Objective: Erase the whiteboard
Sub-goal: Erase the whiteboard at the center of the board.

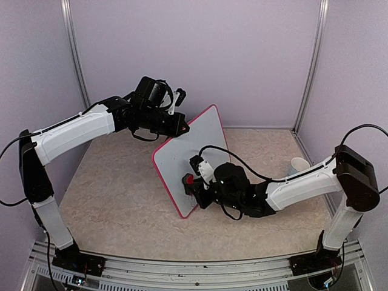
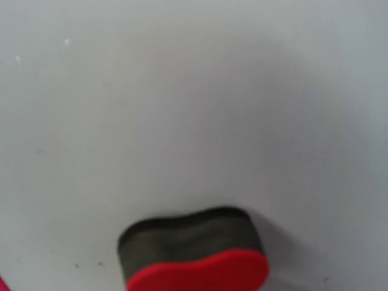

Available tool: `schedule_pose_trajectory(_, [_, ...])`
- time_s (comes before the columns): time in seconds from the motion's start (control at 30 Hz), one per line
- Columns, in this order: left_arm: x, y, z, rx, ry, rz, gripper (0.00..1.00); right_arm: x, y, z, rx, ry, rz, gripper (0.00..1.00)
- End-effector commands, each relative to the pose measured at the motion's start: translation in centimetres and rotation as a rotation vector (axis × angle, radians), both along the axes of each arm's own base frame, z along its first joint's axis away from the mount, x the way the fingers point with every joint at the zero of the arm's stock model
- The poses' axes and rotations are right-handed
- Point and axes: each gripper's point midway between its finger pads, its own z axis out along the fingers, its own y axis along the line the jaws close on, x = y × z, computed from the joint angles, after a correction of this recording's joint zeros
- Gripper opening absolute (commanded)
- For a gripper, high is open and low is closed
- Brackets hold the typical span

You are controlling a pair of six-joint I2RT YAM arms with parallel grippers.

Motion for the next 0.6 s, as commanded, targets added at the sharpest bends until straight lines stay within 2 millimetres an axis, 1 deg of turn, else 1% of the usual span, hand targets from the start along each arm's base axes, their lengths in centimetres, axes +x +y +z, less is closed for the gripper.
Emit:
schedule_pose_trajectory(0.0, [-3.1, -1.0, -3.6, 0.072, 0.099, -0.095, 0.0, -0.4, 0.2, 0.5, 0.016, -0.005, 0.006, 0.2])
schedule_pose_trajectory(0.13, [-3.1, -0.9, -3.5, 0.073, 0.096, -0.093, 0.0, -1.0, 0.6, 4.6, 0.09, -0.065, 0.048, 0.2])
schedule_pose_trajectory(0.2, [-3.1, -0.8, -3.4, 0.071, 0.094, -0.089, 0.0, -1.3, 0.8, 5.6, 0.099, -0.075, 0.061, 0.2])
schedule_pose_trajectory(0.23, [-3.1, -0.8, -3.4, 0.071, 0.094, -0.088, 0.0, -1.6, 1.0, 5.6, 0.095, -0.073, 0.068, 0.2])
schedule_pose_trajectory(0.3, [-3.0, -0.8, -3.3, 0.069, 0.094, -0.086, 0.0, -2.5, 1.5, 5.0, 0.083, -0.063, 0.087, 0.2])
schedule_pose_trajectory(0.37, [-3.0, -0.8, -3.5, 0.071, 0.096, -0.083, 0.0, -3.6, 2.2, 3.9, 0.055, -0.055, 0.103, 0.2])
schedule_pose_trajectory(0.47, [-3.0, -0.9, -3.8, 0.069, 0.103, -0.082, 0.0, -4.7, 2.7, 1.2, -0.001, -0.032, 0.102, 0.2])
schedule_pose_trajectory(0.57, [-3.0, -1.0, -4.0, 0.07, 0.105, -0.082, 0.0, -5.1, 2.6, -1.8, -0.056, 0.009, 0.086, 0.2])
